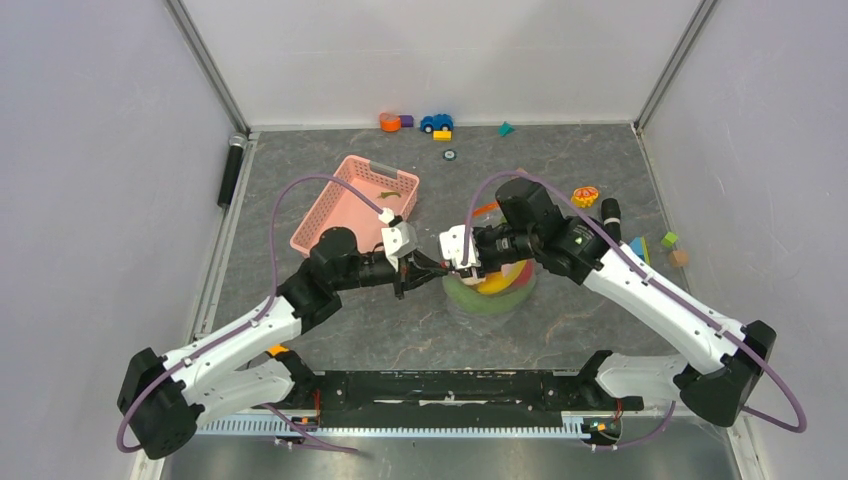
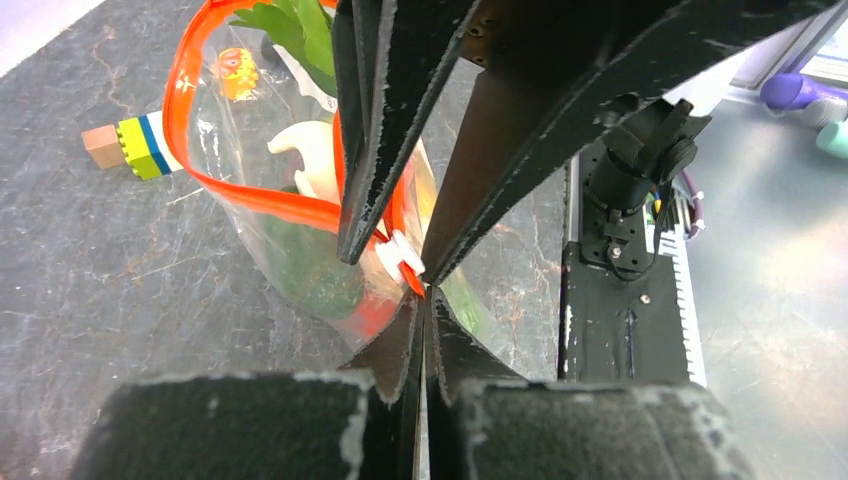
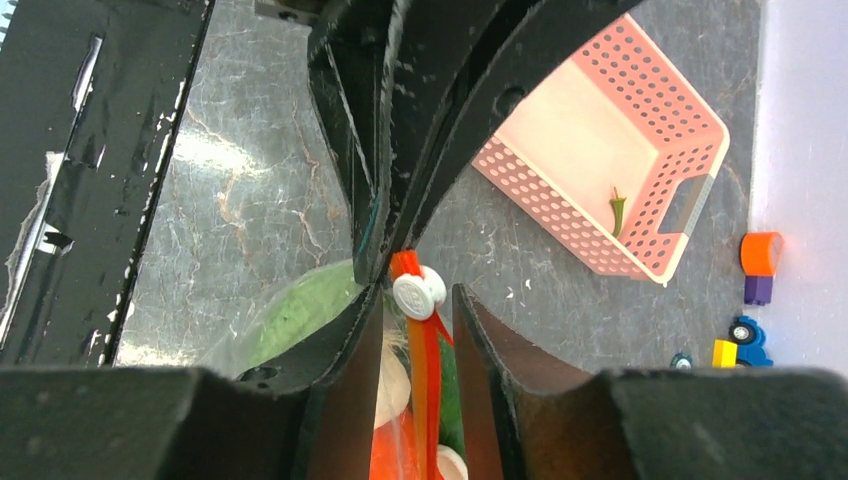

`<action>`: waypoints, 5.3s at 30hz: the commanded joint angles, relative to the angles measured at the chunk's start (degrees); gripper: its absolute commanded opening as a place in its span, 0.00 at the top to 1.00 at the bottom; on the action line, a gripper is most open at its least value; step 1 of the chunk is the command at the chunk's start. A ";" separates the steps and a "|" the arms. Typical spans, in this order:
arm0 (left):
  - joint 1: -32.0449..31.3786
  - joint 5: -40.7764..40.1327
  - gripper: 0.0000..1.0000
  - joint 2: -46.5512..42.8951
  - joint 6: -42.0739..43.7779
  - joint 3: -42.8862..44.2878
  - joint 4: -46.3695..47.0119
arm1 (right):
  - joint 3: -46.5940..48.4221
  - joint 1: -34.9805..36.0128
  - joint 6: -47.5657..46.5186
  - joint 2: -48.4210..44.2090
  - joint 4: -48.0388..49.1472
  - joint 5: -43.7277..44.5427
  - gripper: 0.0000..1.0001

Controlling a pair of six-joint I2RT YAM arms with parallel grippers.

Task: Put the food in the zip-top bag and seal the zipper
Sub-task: Zip the zipper food storage bag at the center of the board.

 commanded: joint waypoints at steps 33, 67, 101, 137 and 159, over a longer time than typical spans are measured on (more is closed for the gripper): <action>0.08 -12.66 0.98 -9.24 1.91 -2.13 0.00 | -1.04 4.45 2.31 -4.92 0.64 11.41 0.89; 0.01 6.57 0.98 9.32 0.10 3.47 13.30 | 3.75 4.43 8.46 -4.35 3.24 3.35 0.96; 0.07 -12.52 0.98 -9.88 -0.03 -12.07 12.61 | 2.57 4.45 10.00 -5.55 -0.75 28.01 0.93; 0.13 -30.95 0.98 -14.51 -2.51 -16.00 11.47 | -8.30 -0.13 13.36 -14.82 5.70 38.24 1.00; 0.10 -43.96 0.98 -10.66 -6.17 -15.70 10.56 | -4.44 -31.26 10.43 -0.71 2.31 22.47 1.00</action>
